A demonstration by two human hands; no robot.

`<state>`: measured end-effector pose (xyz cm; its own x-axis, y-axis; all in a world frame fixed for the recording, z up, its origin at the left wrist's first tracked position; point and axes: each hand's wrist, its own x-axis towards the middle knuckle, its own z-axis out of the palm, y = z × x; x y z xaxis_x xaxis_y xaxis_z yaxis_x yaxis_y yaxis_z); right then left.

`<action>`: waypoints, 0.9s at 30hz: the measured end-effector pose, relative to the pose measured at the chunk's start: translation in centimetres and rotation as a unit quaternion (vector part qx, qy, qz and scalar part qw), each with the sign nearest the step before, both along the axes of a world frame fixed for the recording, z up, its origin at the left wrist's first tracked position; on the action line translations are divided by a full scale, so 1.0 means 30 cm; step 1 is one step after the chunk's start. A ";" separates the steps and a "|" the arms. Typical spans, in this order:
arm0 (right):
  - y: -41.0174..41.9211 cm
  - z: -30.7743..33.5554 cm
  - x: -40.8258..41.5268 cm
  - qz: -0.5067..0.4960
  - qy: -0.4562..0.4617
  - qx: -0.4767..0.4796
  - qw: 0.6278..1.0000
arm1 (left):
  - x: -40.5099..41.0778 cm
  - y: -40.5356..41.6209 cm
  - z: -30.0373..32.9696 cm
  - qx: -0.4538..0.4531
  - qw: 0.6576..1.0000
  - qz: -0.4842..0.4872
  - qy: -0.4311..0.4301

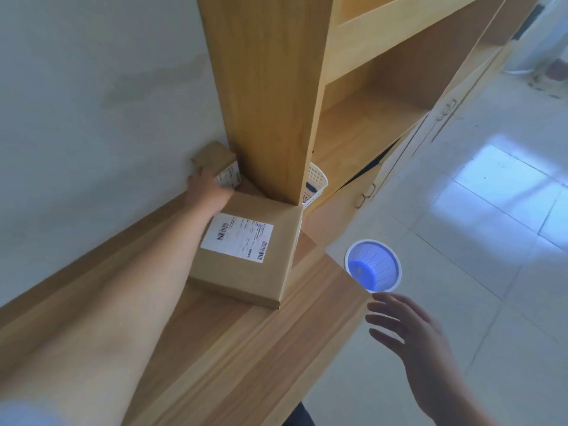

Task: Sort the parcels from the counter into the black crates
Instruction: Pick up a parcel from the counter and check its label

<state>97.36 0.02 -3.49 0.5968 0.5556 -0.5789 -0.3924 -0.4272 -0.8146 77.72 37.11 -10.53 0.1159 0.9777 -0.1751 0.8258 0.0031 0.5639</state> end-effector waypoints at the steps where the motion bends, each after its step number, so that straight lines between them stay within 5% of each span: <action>1: 0.028 -0.005 0.015 0.001 0.001 -0.003 1.000 | 0.012 0.063 -0.011 -0.003 1.000 0.008 0.007; 12: 0.170 -0.061 0.134 0.008 0.017 -0.033 0.999 | -0.019 0.344 -0.091 -0.036 0.998 0.035 0.031; 21: 0.244 -0.034 0.180 0.095 0.036 -0.016 0.995 | -0.070 0.209 0.038 -0.004 0.990 0.004 0.139; 27: 0.299 0.018 0.212 0.180 0.076 0.013 0.981 | -0.173 -0.168 0.238 0.098 0.974 0.201 -0.035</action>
